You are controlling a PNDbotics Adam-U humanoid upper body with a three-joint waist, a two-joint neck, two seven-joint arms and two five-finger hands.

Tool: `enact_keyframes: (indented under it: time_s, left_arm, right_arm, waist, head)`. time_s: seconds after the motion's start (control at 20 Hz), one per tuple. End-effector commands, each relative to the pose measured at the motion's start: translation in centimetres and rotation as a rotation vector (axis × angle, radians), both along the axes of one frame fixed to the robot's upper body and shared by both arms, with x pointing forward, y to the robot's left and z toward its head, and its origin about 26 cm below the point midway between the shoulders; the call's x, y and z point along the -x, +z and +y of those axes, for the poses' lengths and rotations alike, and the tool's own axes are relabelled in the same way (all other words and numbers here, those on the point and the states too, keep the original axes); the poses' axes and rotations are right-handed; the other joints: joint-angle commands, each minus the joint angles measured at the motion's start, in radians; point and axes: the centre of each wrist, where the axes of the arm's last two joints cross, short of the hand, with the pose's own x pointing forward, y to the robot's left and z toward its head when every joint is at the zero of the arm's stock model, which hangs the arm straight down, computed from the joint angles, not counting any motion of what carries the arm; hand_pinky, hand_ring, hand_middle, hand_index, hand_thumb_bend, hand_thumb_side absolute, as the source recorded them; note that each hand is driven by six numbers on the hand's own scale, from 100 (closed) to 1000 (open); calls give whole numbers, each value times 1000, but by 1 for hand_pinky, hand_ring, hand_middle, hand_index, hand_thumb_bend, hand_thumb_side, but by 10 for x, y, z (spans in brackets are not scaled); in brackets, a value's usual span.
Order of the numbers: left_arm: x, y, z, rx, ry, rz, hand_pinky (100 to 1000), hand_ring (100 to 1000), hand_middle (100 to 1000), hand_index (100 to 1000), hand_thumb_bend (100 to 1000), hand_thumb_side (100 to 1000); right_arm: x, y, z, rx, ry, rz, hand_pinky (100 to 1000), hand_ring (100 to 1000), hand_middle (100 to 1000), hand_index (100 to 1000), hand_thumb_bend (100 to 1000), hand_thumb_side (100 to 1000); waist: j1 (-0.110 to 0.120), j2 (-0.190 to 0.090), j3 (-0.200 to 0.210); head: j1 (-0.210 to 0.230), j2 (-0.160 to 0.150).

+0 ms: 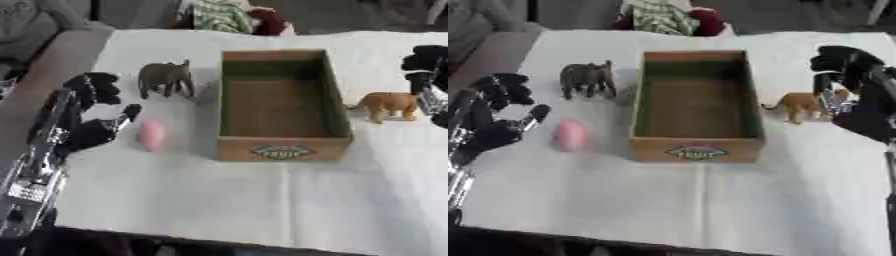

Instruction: Pick up objects on the table and place them in the box.

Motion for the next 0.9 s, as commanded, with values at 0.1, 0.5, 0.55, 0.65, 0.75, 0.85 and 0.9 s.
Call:
enact_keyframes:
  time_s: [0.1, 0.5, 0.55, 0.65, 0.75, 0.85, 0.9]
  left_arm:
    - [1, 9, 10, -112, 17, 4, 697, 575, 545, 721, 513, 156]
    - [-2, 7, 13, -212, 38, 32, 694, 576, 547, 720, 521, 174]
    - [-2, 6, 13, -224, 38, 42, 694, 576, 547, 720, 523, 176]
    - [-4, 3, 12, -245, 37, 62, 693, 576, 546, 720, 525, 179]
    - [-6, -1, 12, -256, 34, 86, 692, 575, 546, 720, 529, 180]
    - [-9, -6, 11, -266, 30, 110, 691, 576, 546, 720, 537, 182]
    - [-10, -8, 10, -273, 28, 122, 691, 576, 546, 720, 539, 183]
  right_arm:
    - [0, 9, -2, 19, 0, -29, 803, 814, 743, 860, 100, 273]
    - [0, 8, -2, 19, -1, -25, 803, 814, 743, 859, 100, 272]
    - [0, 8, -2, 19, -1, -25, 803, 814, 743, 859, 100, 272]
    - [0, 8, -2, 18, 0, -25, 803, 814, 743, 859, 100, 271]
    - [0, 7, -2, 19, 1, -24, 803, 814, 743, 858, 100, 271]
    - [0, 7, -2, 19, 2, -24, 803, 814, 743, 858, 100, 271]
    - [0, 7, -2, 19, 3, -24, 803, 814, 743, 857, 100, 271]
  waist:
    - [-2, -15, -3]
    - [-3, -17, -4]
    - [-3, -18, -4]
    - [-3, -18, -5]
    - [-4, -19, -6]
    - [-4, -19, -7]
    - [-5, -19, -8]
  head:
    - [3, 0]
    - [6, 1]
    - [6, 1]
    - [5, 3]
    - [8, 2]
    - [8, 2]
    - [8, 2]
